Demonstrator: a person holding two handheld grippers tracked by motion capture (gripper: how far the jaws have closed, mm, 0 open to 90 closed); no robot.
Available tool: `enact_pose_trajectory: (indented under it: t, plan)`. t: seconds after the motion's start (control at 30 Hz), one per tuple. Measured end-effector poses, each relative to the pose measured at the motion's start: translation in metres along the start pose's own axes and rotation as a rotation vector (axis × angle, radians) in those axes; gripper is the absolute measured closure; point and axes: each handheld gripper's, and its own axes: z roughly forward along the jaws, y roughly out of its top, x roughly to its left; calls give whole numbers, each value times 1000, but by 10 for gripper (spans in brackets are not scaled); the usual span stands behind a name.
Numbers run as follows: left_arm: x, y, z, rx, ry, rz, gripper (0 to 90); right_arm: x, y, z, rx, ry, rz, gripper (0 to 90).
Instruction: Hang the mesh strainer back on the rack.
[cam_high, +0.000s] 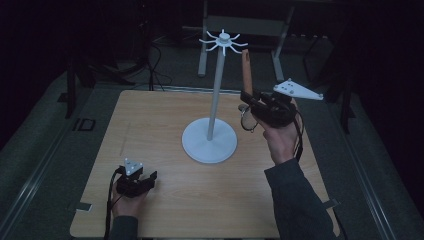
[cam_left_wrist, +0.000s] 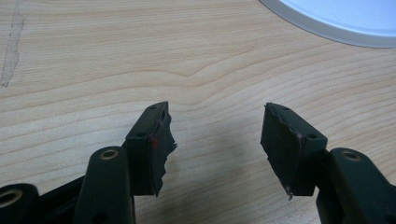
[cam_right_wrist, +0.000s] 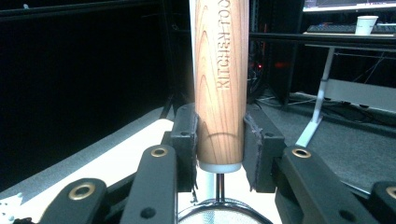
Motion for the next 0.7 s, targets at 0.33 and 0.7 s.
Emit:
enact_pose_trajectory:
  t: [0.33,0.7]
  plan:
    - [0,0,0,1,0,1,426,2,6,5,3,2,-4,684]
    - [0,0,0,0,-1,-2,426,2,8,16,37,15,-4,683]
